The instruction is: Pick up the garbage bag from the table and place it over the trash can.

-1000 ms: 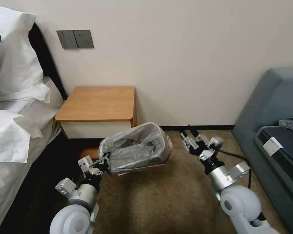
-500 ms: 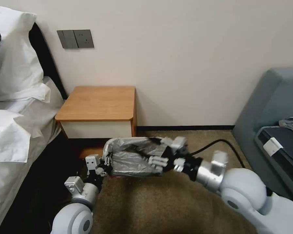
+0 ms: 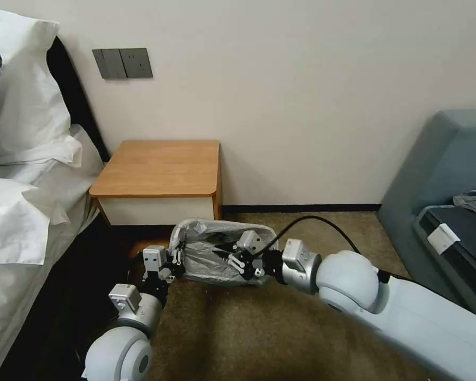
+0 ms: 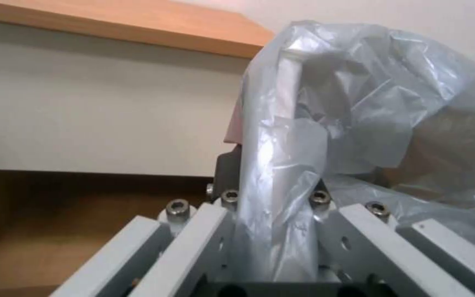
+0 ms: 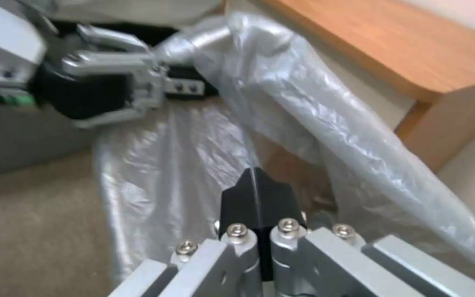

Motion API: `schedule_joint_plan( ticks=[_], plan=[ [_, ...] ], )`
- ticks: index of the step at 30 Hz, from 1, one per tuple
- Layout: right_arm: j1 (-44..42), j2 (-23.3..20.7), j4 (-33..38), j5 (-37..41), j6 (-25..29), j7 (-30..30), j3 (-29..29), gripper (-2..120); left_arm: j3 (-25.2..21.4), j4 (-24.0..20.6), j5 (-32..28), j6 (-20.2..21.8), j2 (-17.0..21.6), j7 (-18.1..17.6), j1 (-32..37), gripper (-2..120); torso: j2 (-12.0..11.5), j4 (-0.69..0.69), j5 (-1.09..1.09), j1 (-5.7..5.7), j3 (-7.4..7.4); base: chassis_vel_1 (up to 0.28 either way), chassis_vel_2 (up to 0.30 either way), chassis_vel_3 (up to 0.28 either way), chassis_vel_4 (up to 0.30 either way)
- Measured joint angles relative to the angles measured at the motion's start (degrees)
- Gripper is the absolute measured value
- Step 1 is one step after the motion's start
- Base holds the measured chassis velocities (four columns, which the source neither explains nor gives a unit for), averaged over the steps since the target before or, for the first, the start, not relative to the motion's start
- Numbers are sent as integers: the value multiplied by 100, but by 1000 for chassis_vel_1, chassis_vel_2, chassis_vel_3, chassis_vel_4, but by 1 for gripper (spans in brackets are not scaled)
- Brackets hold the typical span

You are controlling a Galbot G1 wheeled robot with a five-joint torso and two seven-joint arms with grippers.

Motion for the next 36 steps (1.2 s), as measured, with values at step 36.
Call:
schedule_joint_plan(
  ticks=[36],
  plan=[
    [2251,963,-1265,594,-1106,1866,-2617,0,-75,-512,674,-361,-94,390,347,3,0,1,0,0,0,0,0,0,0]
  ],
)
